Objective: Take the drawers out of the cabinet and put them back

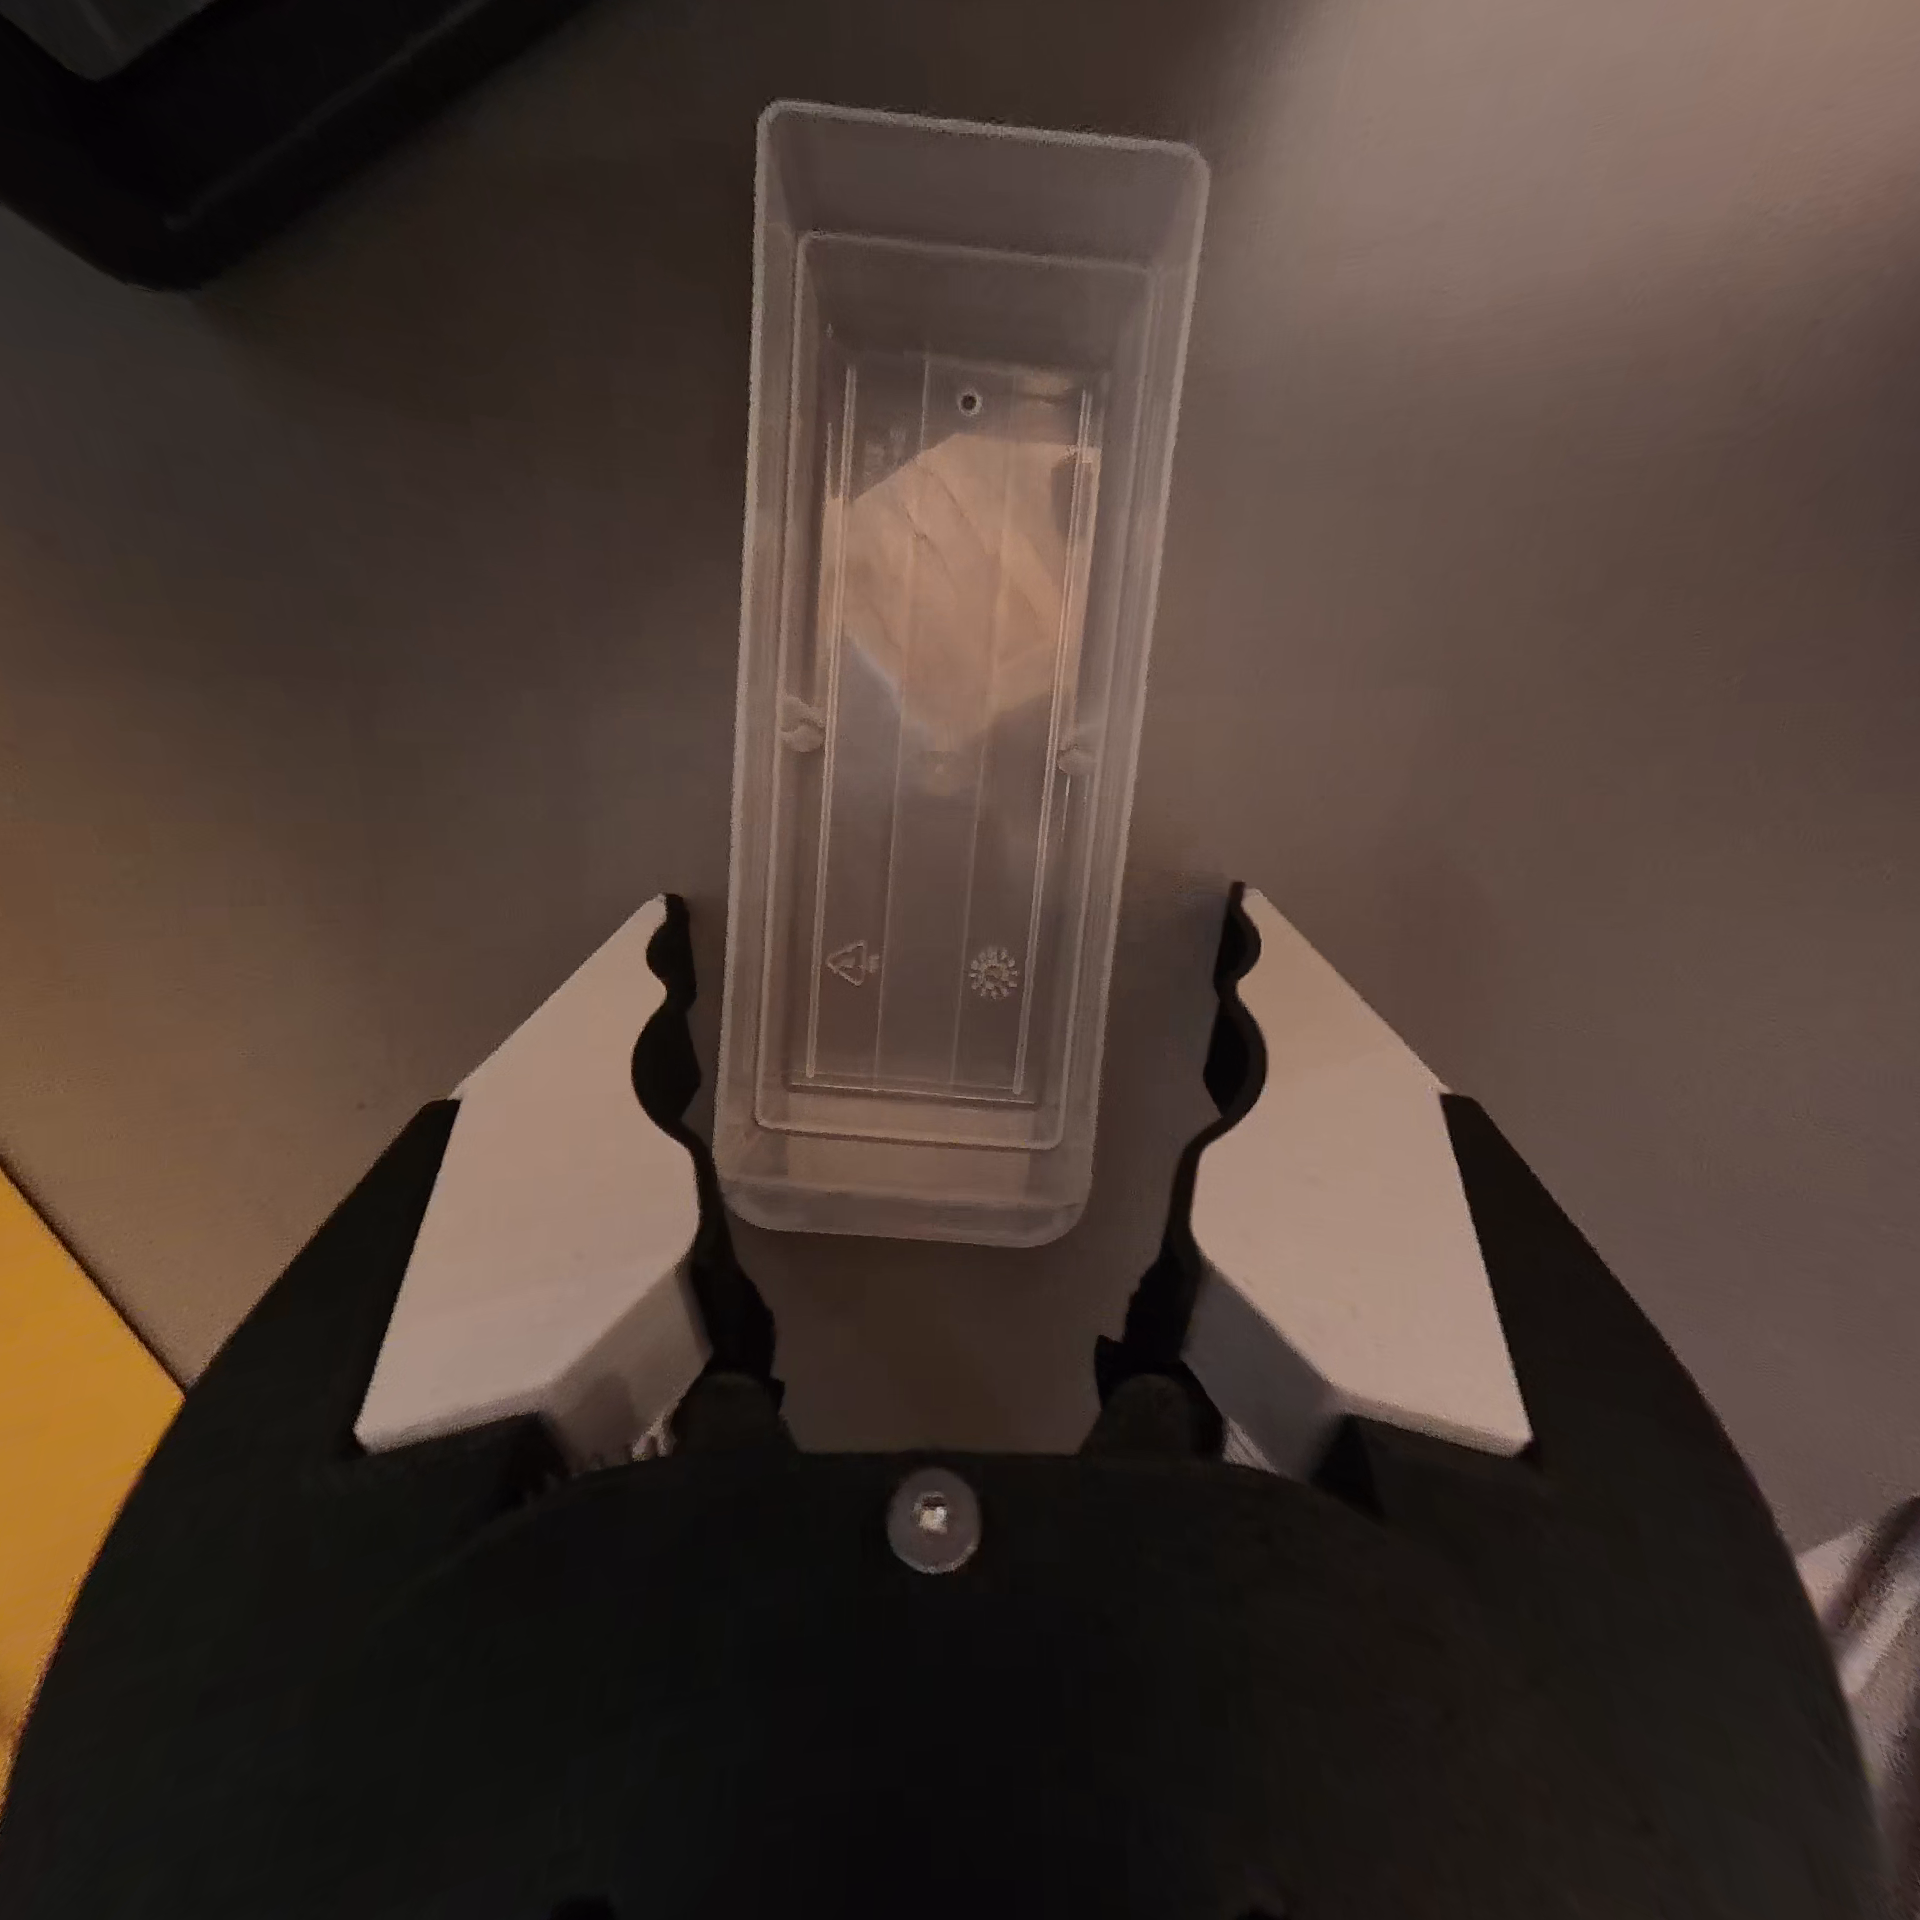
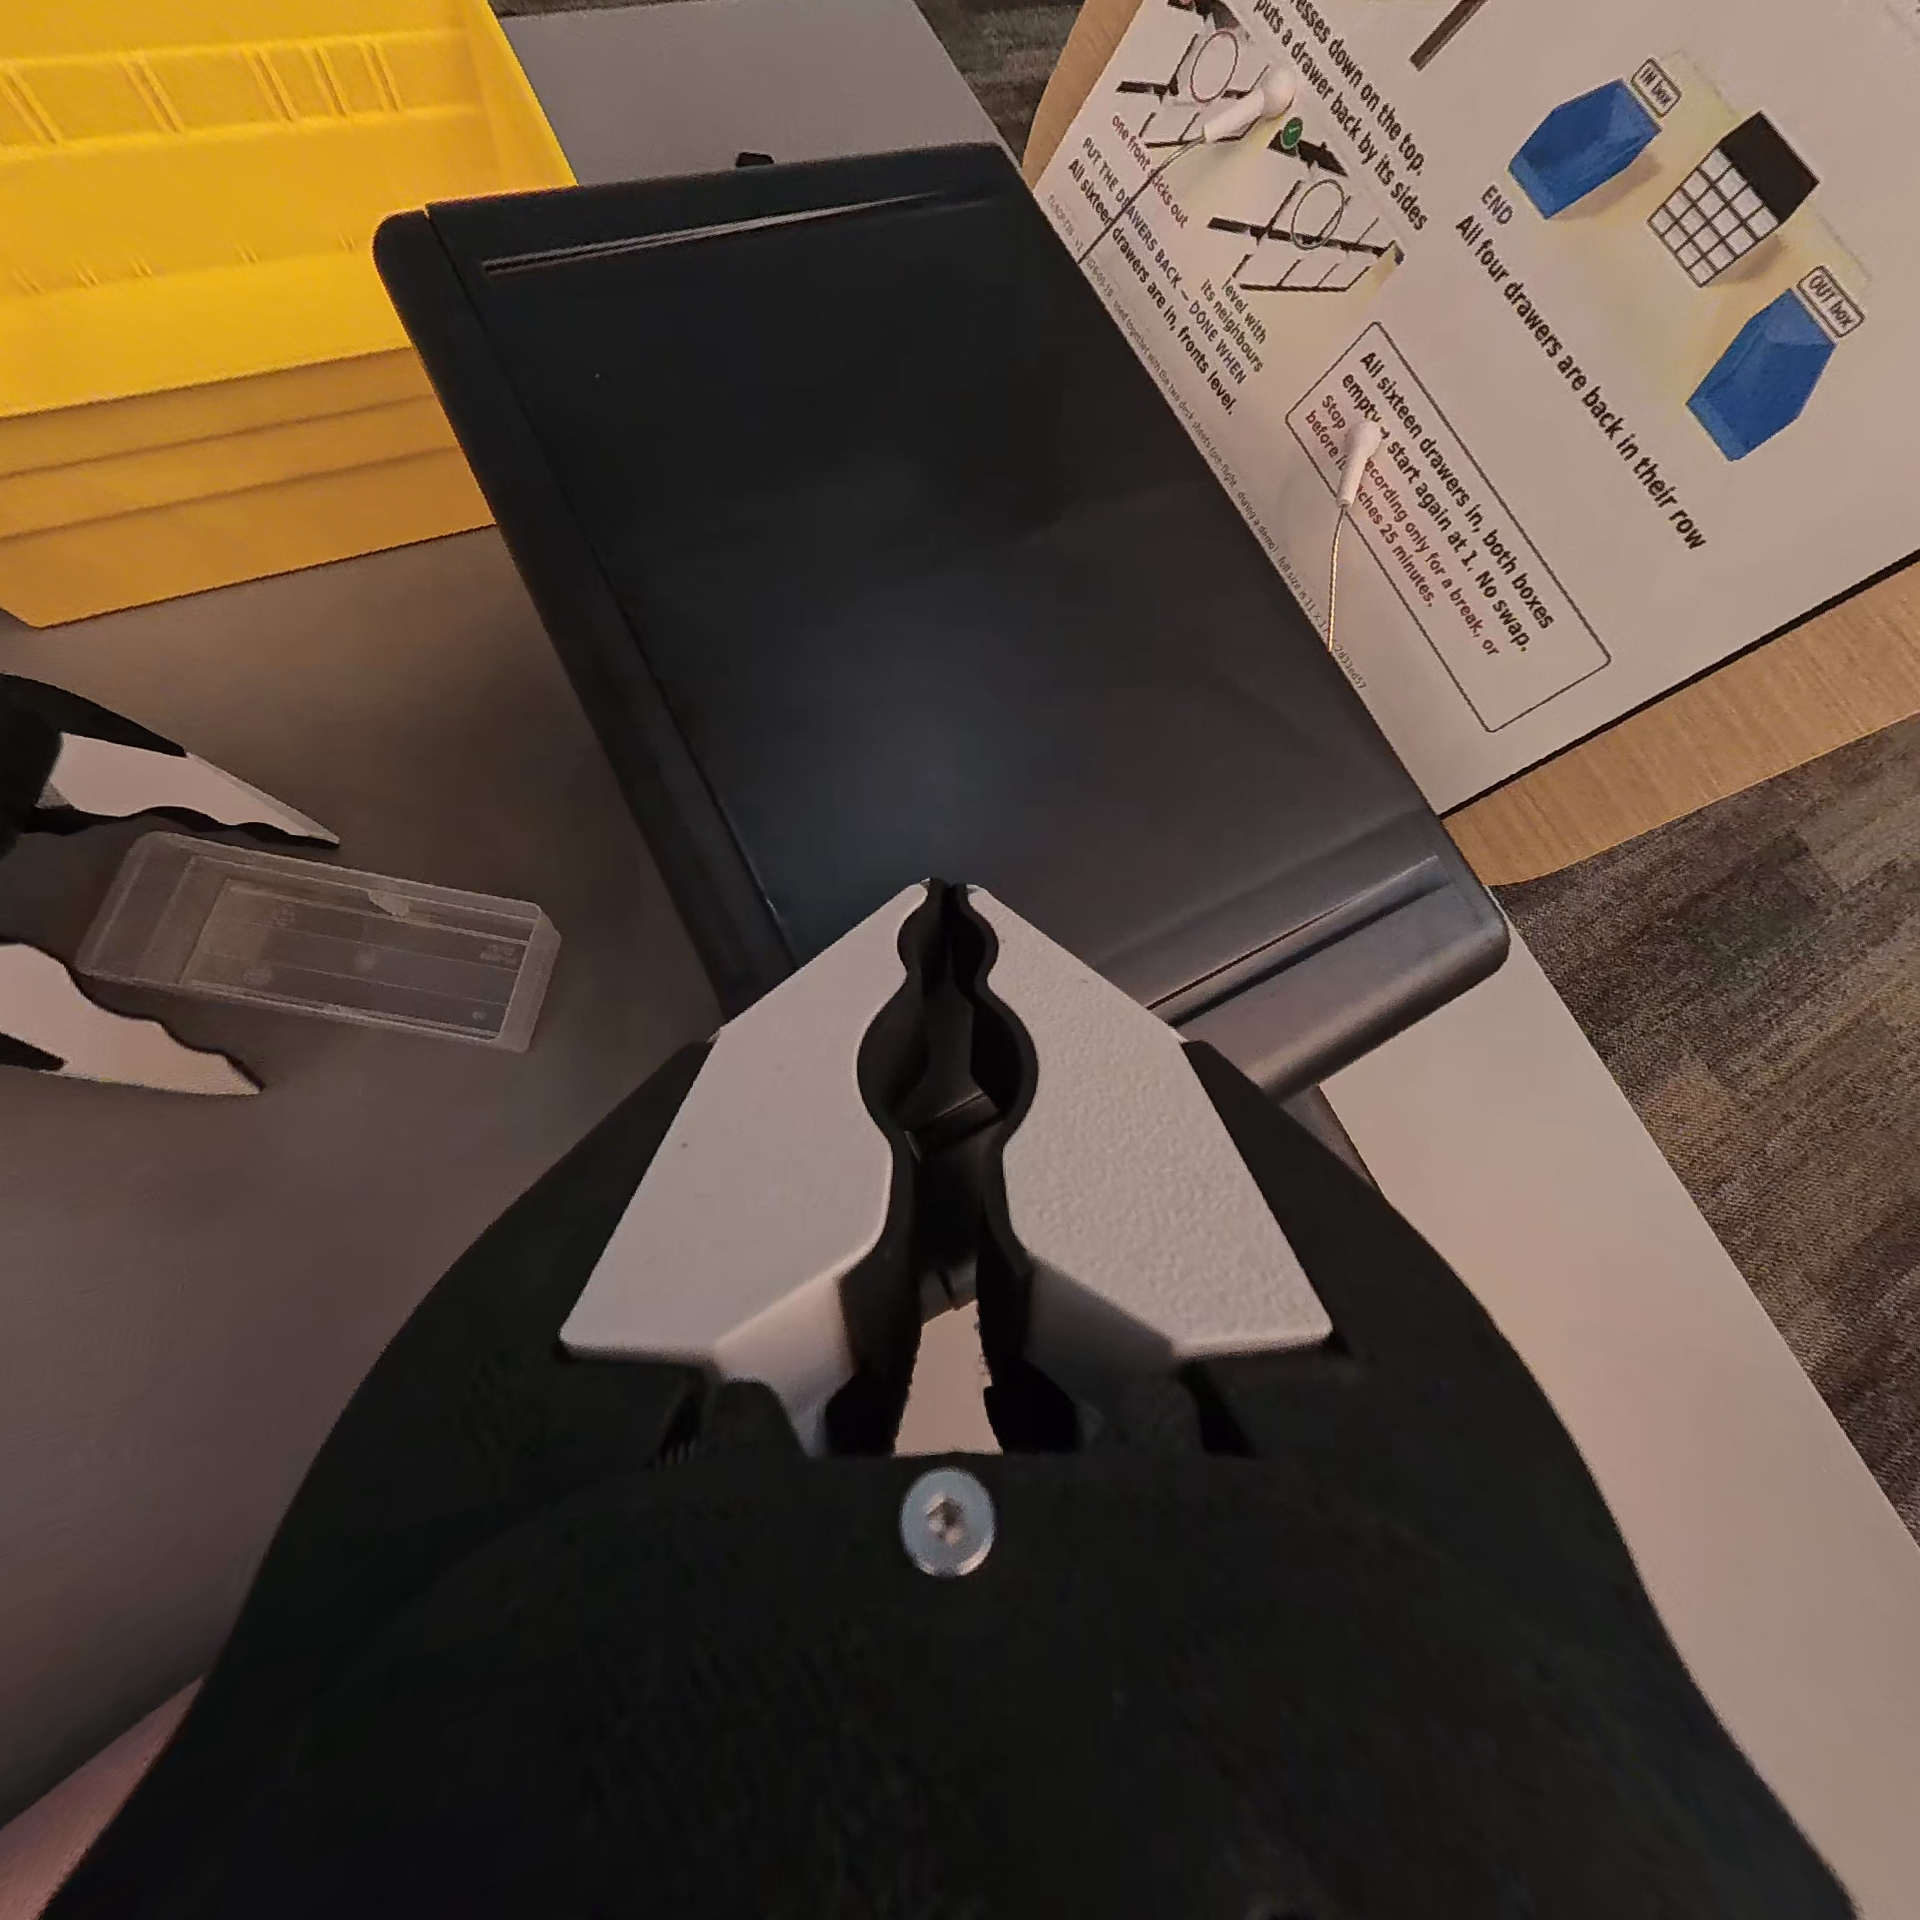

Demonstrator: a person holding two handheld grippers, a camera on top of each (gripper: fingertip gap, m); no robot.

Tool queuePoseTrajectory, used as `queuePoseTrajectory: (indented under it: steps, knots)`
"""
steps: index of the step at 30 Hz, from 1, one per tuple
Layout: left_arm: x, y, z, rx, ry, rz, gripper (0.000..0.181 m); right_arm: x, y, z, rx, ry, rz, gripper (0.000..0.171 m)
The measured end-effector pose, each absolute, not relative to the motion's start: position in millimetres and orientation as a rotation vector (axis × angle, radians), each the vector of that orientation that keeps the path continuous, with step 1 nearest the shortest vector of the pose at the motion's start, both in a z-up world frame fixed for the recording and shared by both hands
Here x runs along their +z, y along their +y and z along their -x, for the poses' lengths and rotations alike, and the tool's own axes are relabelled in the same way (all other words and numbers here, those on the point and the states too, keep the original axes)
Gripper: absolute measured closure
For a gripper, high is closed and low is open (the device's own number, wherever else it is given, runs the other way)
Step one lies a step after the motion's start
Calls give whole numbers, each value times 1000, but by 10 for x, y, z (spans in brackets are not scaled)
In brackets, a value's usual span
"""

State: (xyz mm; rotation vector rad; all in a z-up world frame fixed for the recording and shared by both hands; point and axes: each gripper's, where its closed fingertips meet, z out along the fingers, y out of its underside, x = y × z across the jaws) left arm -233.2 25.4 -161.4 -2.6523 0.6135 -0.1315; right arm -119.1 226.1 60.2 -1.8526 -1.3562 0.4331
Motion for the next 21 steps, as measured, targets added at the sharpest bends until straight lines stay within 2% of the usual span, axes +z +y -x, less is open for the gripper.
queuePoseTrajectory:
  steps: [1, 3, 8, 21]
  knots:
    - [-1619, 256, 2343, -113, 616, 2659, 81, 602, 2260, 1191, 438, -1356, 1851, 171]
    - [-1617, 256, 2349, -89, 625, 2665, 87, 602, 2260, 1191, 448, -1355, 1851, 171]
    - [-1564, 262, 2341, -59, 662, 2651, 118, 602, 2260, 1191, 436, -1356, 1847, 171]
    - [-1203, 603, 2224, -307, 371, 2539, 120, 602, 2259, 1188, 493, -1337, 1847, 171]
